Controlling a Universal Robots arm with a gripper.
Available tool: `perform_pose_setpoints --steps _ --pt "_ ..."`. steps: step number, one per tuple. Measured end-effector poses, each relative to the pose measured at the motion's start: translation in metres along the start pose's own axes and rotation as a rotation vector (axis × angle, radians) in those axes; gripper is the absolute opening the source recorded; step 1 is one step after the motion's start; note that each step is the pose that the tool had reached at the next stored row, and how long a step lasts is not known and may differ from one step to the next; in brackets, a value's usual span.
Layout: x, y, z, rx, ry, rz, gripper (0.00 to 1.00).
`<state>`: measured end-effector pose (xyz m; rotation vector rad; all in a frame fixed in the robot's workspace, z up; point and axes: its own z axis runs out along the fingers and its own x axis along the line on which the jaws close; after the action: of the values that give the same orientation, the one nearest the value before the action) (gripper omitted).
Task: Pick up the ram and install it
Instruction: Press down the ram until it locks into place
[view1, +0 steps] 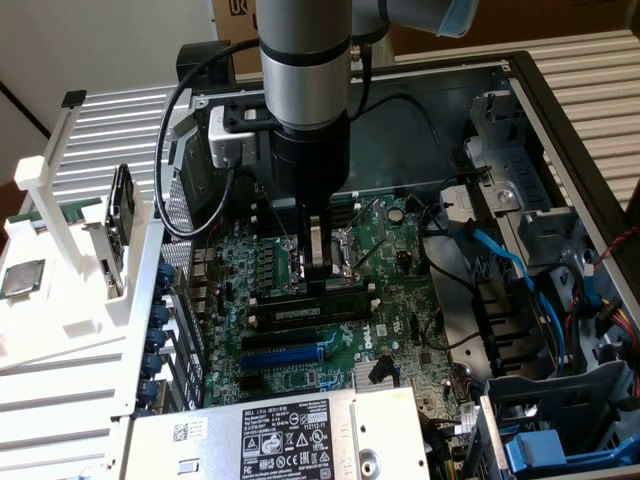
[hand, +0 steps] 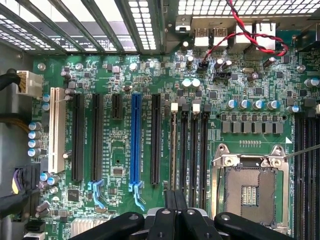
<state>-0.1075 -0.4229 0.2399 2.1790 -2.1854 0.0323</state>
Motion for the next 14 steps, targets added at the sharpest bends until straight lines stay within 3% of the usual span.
perform_pose_setpoints --steps 6,14 --pt "-0.0007 0.0001 0.002 0.0052 -0.0009 -0.001 0.1" --pt "-0.0021 0.0 0.0053 0.0058 -0.0035 -0.002 0.1"
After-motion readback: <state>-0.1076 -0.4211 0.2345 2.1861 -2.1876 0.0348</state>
